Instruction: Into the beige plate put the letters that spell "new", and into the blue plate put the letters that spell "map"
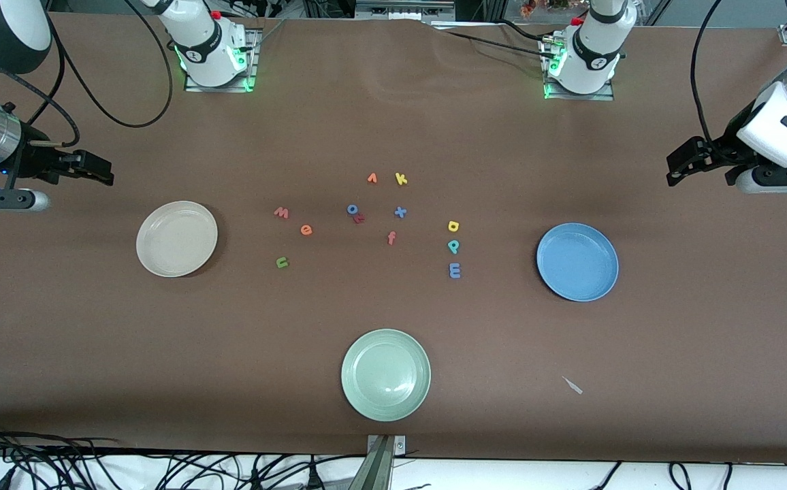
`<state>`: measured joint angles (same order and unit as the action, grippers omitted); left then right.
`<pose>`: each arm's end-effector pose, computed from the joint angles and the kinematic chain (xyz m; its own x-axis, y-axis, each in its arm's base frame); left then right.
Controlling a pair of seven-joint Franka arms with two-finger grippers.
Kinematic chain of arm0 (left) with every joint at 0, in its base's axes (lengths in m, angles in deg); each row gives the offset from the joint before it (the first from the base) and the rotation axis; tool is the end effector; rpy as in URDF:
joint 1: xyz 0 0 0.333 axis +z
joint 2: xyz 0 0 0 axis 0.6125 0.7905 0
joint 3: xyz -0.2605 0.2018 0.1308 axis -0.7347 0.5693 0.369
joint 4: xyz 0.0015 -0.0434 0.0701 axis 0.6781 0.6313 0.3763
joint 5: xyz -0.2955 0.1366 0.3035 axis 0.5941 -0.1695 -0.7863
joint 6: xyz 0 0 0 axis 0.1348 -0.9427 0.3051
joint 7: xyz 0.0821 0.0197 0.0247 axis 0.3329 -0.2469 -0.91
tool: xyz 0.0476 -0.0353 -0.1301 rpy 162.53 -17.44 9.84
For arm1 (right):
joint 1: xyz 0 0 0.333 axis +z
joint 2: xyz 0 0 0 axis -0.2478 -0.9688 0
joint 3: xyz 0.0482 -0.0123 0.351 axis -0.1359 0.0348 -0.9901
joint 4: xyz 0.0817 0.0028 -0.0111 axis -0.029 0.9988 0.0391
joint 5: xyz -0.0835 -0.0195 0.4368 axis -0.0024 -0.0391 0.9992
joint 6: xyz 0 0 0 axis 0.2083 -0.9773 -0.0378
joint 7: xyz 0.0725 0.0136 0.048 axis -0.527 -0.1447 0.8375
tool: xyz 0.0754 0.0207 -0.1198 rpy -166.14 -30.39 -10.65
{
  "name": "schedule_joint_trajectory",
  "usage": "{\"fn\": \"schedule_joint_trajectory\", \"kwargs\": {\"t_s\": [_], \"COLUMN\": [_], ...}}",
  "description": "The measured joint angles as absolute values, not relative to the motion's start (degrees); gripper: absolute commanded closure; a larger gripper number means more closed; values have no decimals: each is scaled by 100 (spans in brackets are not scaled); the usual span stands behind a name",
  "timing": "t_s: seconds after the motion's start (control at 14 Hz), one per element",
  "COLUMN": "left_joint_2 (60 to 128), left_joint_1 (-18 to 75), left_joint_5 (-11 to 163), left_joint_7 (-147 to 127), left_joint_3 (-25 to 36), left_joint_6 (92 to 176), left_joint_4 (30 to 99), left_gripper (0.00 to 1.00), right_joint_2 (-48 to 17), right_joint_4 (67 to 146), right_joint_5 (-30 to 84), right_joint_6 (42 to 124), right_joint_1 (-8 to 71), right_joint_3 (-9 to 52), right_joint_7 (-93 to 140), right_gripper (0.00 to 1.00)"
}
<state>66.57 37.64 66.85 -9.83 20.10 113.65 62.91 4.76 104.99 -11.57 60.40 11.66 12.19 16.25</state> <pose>0.6032 -0.0411 0.5865 0.9992 0.0383 0.0130 0.0384 -0.9992 -0.0053 0.6165 0.0101 0.5316 0.9915 -0.0113 -0.1294 -0.0086 -0.9997 0.0213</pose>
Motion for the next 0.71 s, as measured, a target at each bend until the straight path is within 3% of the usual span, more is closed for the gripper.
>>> {"fn": "schedule_joint_trajectory", "kwargs": {"t_s": [0.71], "left_joint_2": [6658], "left_joint_1": [3762], "left_joint_5": [6685], "left_joint_7": [-983], "left_joint_3": [2006], "left_joint_6": [11356], "left_joint_4": [6291], "left_gripper": [0], "right_joint_2": [400], "right_joint_4": [10504], "right_joint_5": [-1130], "right_joint_6": [6148], "right_joint_1": [1189], "right_joint_3": [1187], "right_joint_7": [1632], "right_gripper": [0]}}
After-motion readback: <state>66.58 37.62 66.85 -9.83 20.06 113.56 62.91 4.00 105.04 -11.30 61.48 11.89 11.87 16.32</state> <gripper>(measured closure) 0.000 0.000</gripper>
